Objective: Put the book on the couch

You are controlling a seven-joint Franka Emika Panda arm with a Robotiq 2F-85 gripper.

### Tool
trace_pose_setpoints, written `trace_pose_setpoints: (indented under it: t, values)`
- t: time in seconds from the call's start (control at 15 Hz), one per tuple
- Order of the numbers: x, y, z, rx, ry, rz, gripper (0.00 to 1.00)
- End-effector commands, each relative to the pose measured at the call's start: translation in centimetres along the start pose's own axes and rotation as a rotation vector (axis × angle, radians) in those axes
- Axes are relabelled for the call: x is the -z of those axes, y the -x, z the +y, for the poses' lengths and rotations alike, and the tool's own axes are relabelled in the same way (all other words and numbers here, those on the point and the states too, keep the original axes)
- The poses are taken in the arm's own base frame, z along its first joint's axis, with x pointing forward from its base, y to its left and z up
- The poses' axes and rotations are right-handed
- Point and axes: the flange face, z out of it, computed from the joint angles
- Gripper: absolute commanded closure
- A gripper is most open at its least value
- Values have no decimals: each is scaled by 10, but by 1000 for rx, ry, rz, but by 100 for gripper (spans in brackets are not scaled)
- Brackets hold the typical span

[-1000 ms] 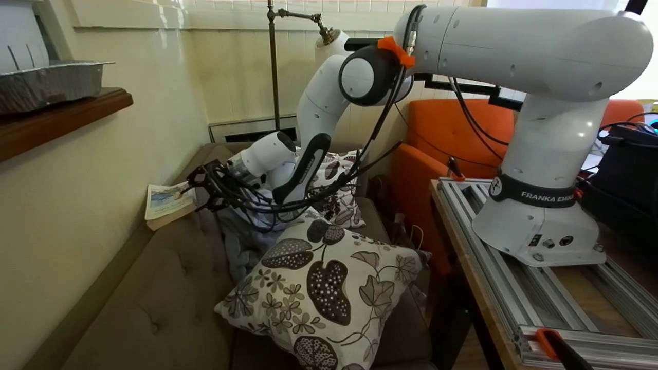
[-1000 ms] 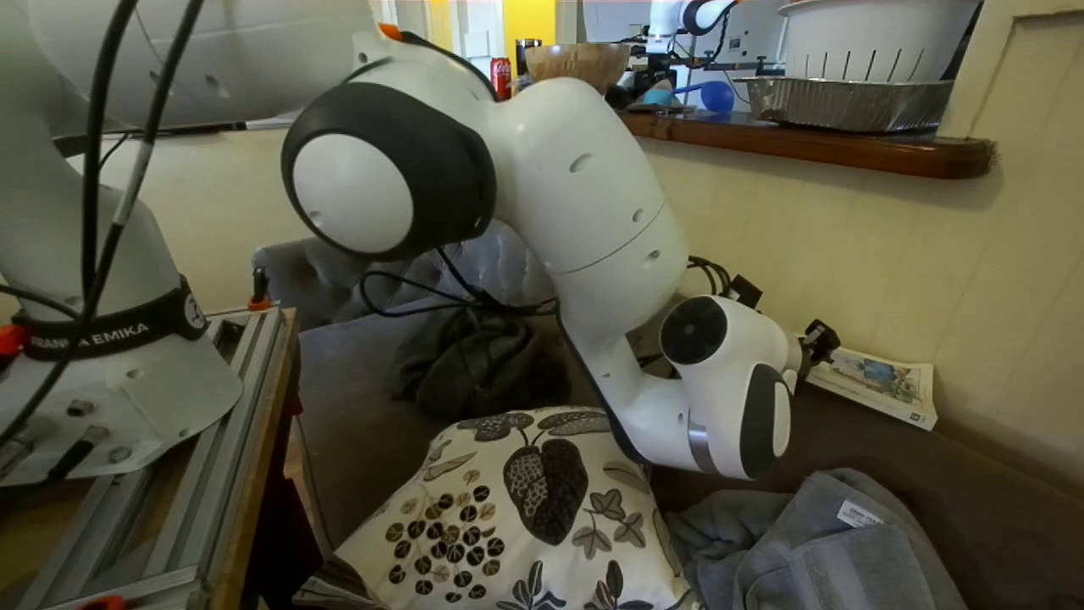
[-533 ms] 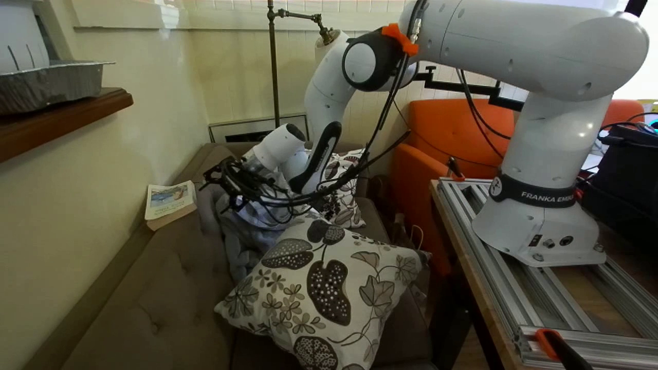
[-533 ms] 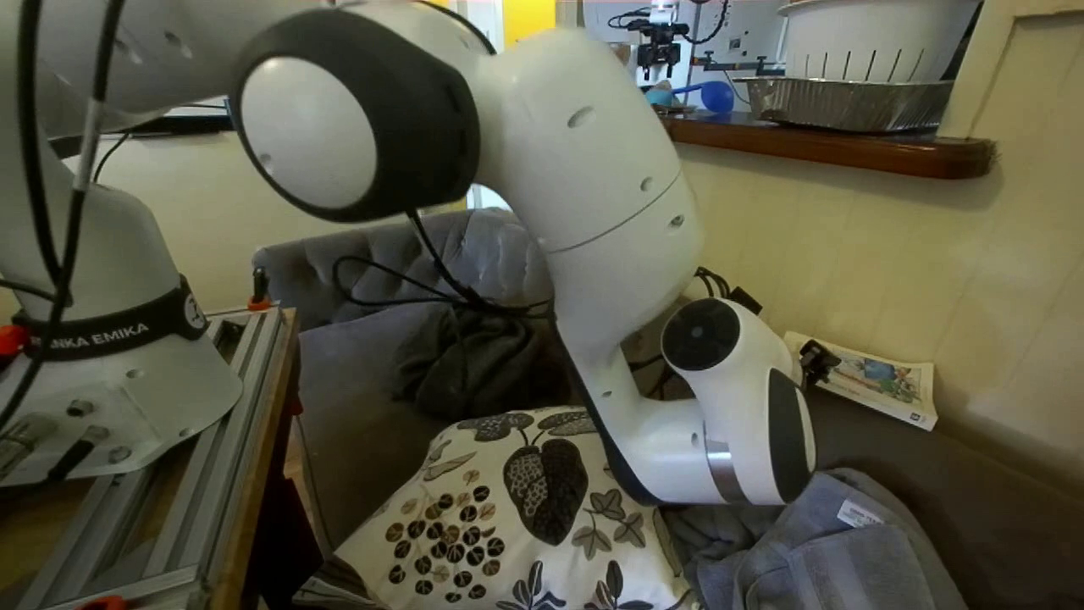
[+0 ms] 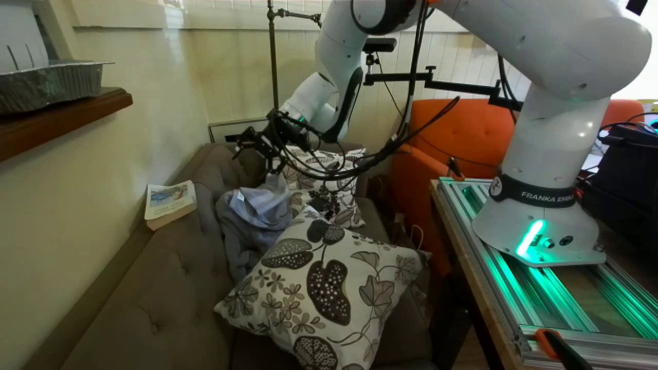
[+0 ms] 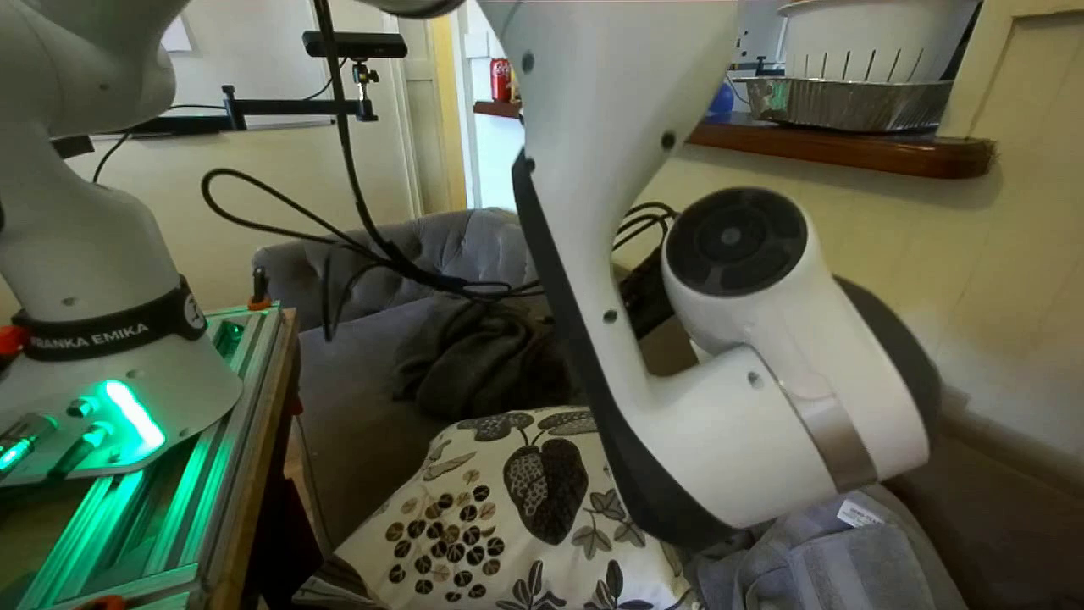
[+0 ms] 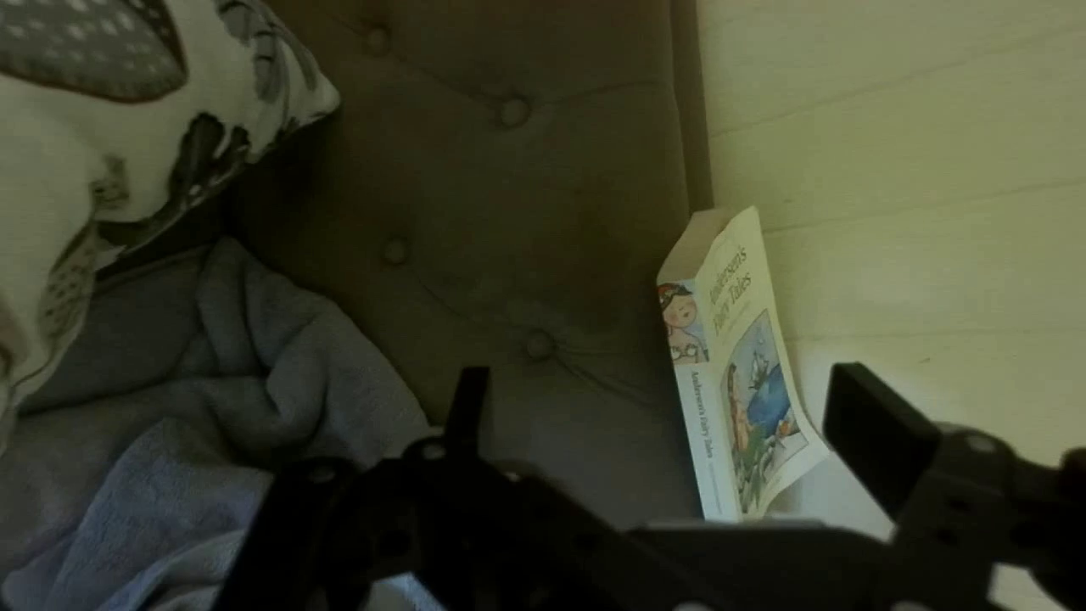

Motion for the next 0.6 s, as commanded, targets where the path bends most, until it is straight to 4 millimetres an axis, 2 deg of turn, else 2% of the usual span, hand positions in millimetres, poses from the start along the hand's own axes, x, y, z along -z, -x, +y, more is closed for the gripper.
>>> trace_pose_setpoints:
  t: [0.0, 0.07, 0.13, 0.27, 0.4, 0.53]
  values:
    - [67, 39, -32, 96, 141, 24, 0]
    - [81, 51, -36, 152, 177, 23, 0]
    - [95, 59, -53, 201, 212, 25, 0]
    - [116, 83, -72, 302, 278, 9, 0]
    - [131, 108, -93, 400, 351, 4, 0]
    - [141, 123, -102, 483, 432, 56, 0]
